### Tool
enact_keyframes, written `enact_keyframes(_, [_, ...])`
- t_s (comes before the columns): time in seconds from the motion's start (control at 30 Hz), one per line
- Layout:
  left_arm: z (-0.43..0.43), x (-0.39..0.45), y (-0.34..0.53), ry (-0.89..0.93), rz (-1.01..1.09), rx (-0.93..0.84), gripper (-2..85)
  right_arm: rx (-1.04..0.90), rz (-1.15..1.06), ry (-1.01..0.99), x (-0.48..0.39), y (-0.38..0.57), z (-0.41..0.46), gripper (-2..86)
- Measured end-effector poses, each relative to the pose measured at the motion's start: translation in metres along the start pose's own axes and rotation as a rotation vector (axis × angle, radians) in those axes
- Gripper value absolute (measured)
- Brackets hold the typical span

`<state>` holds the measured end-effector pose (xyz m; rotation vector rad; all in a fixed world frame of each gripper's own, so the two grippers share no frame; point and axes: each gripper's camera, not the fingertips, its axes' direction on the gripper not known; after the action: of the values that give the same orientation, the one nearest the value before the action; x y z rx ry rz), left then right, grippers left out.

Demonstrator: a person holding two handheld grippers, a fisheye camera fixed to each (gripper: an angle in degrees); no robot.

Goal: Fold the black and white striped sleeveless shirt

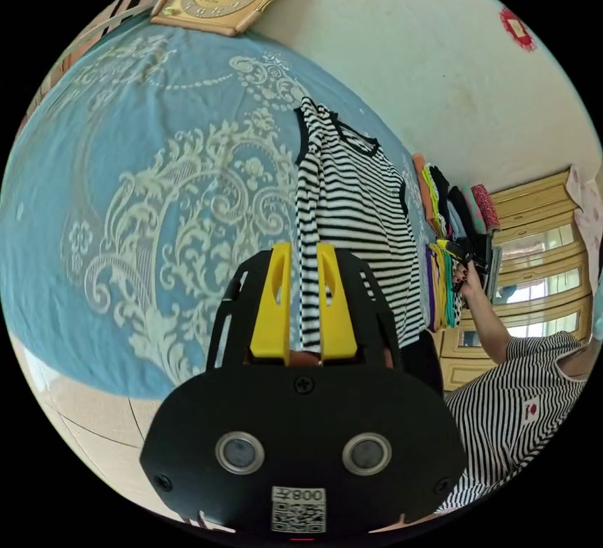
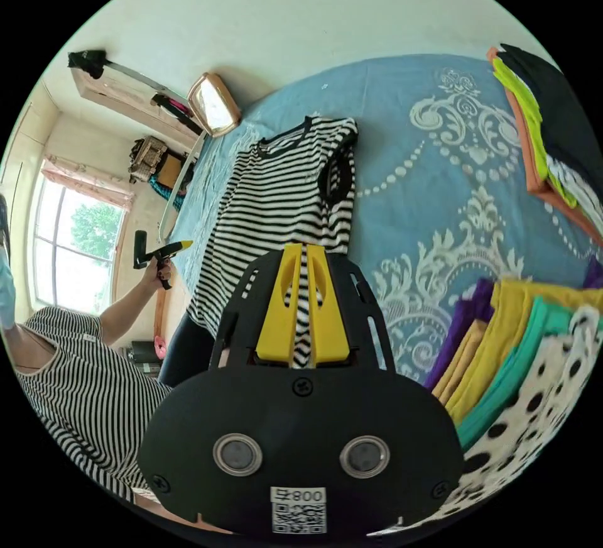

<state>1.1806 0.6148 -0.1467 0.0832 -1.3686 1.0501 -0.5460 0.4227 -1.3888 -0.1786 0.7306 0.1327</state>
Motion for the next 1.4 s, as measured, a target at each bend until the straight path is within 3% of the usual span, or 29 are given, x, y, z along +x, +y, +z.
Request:
enact_keyframes(0.2, [0.038, -0.010, 0.104, 0.077, -0.110, -0.066, 9.6, -0.093, 0.142, 0.022, -0.031, 0.095, 0.038, 5.3])
enact_keyframes(0.27, [0.055, -0.005, 0.119, 0.030, -0.089, -0.105, 9.9, -0.100, 0.189, 0.008, -0.041, 0.114, 0.053, 5.7])
enact_keyframes(0.7, [0.140, 0.017, 0.179, -0.016, -0.068, -0.214, 9.3, -0.193, 0.217, 0.173, -0.097, 0.125, 0.132, 7.2])
enact_keyframes(1.17, [0.149, 0.041, 0.243, -0.029, -0.054, -0.167, 3.8, -0.198, 0.247, 0.132, -0.133, 0.134, 0.175, 7.4])
enact_keyframes(1.4, [0.130, 0.000, 0.292, 0.072, -0.239, -0.044, 3.1, -0.180, 0.255, 0.122, -0.148, 0.149, 0.178, 7.4])
